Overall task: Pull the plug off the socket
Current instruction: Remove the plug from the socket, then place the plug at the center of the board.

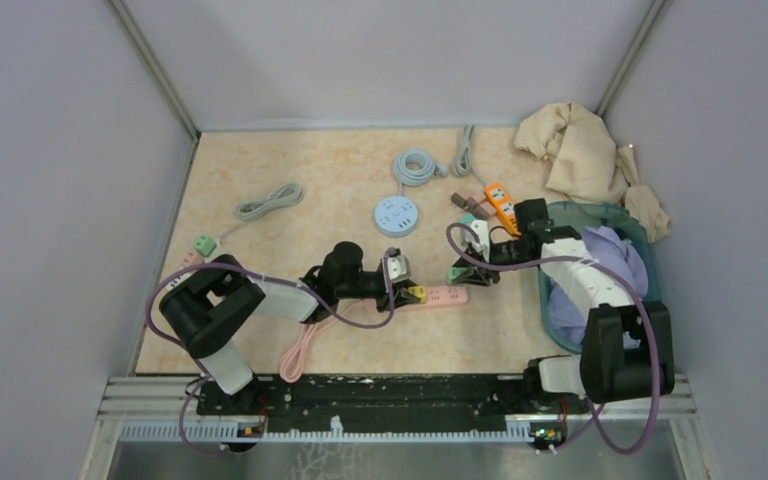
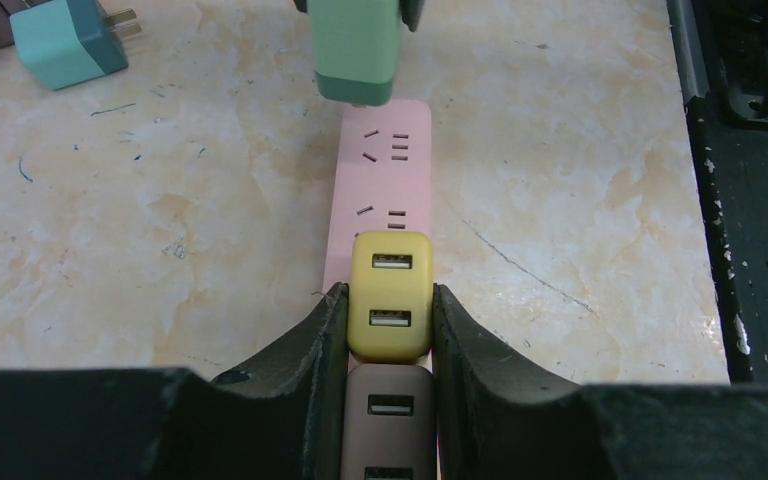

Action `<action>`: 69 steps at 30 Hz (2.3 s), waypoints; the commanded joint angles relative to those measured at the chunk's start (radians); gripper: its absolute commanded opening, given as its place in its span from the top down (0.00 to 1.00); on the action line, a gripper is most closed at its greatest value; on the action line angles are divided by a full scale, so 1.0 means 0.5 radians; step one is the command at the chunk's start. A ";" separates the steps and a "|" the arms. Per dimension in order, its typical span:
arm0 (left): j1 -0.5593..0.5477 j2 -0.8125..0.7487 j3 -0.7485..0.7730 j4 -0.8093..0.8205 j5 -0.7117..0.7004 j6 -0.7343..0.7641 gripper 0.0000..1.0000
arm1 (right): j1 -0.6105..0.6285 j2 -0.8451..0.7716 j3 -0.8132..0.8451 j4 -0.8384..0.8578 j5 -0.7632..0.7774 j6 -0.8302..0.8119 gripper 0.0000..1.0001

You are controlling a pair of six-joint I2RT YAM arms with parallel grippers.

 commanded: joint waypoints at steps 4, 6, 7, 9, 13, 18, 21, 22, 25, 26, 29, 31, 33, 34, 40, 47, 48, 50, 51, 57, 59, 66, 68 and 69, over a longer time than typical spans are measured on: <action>-0.013 0.036 -0.068 -0.222 -0.010 -0.163 0.81 | -0.089 -0.133 -0.025 0.719 0.070 0.755 1.00; -0.024 0.029 -0.062 -0.216 -0.024 -0.187 0.71 | -0.093 -0.136 -0.058 0.869 0.227 0.900 1.00; -0.033 0.022 -0.062 -0.210 -0.028 -0.195 0.65 | -0.093 -0.134 -0.071 0.932 0.277 0.962 1.00; -0.049 -0.001 -0.064 -0.182 -0.056 -0.222 0.52 | -0.093 -0.120 -0.101 1.080 0.466 1.108 1.00; -0.084 -0.077 -0.063 -0.122 -0.133 -0.267 0.32 | -0.093 -0.088 -0.146 1.321 0.879 1.350 0.98; -0.097 -0.226 -0.043 -0.124 -0.193 -0.288 0.23 | -0.093 -0.053 -0.210 1.533 1.280 1.491 0.94; -0.098 -0.356 -0.038 -0.170 -0.244 -0.284 0.20 | -0.093 -0.012 -0.256 1.677 1.495 1.533 0.91; -0.097 -0.397 -0.038 -0.196 -0.266 -0.277 0.20 | -0.093 0.012 -0.261 1.714 1.577 1.548 0.91; -0.096 -0.533 -0.036 -0.295 -0.353 -0.263 0.17 | -0.093 0.096 -0.252 1.767 1.751 1.591 0.87; -0.095 -0.576 -0.029 -0.333 -0.355 -0.259 0.17 | -0.093 0.128 -0.248 1.780 1.793 1.609 0.86; -0.082 -0.703 0.050 -0.519 -0.355 -0.257 0.12 | -0.093 0.168 -0.247 1.817 1.861 1.645 0.79; -0.067 -0.780 0.178 -0.745 -0.393 -0.273 0.08 | -0.093 0.175 -0.250 1.838 1.898 1.660 0.72; -0.028 -0.830 0.345 -1.007 -0.401 -0.290 0.07 | -0.093 0.185 -0.256 1.856 1.928 1.667 0.66; 0.003 -0.845 0.427 -1.134 -0.397 -0.303 0.06 | -0.093 0.193 -0.256 1.865 1.942 1.674 0.61; 0.216 -0.884 0.869 -1.676 -0.253 -0.228 0.00 | -0.093 0.187 -0.248 1.845 1.893 1.712 0.37; 0.287 -0.950 0.964 -2.028 -0.442 0.082 0.00 | -0.097 0.079 -0.132 1.640 1.570 1.763 0.33; 0.290 -1.002 0.888 -1.963 -0.465 0.089 0.00 | -0.100 0.072 -0.086 1.544 1.451 1.730 0.31; 0.302 -1.086 0.720 -1.831 -0.518 0.102 0.00 | -0.112 0.065 0.014 1.325 1.143 1.612 0.29; 0.313 -1.118 0.636 -1.777 -0.536 0.104 0.00 | -0.120 0.055 0.042 1.245 1.016 1.562 0.29; 0.333 -1.121 0.492 -1.829 -0.859 0.232 0.01 | -0.187 -0.133 -0.057 1.194 0.627 1.376 0.27; 0.333 -1.102 0.486 -1.844 -0.969 0.273 0.01 | -0.201 -0.186 -0.090 1.192 0.568 1.347 0.27; 0.333 -1.098 0.487 -1.886 -1.042 0.312 0.00 | -0.207 -0.306 -0.175 1.111 0.452 1.184 0.27; 0.333 -1.087 0.491 -1.889 -1.036 0.306 0.00 | -0.205 -0.325 -0.182 1.103 0.454 1.178 0.27; 0.333 -1.079 0.494 -1.892 -1.031 0.306 0.00 | -0.208 -0.334 -0.184 1.098 0.454 1.177 0.27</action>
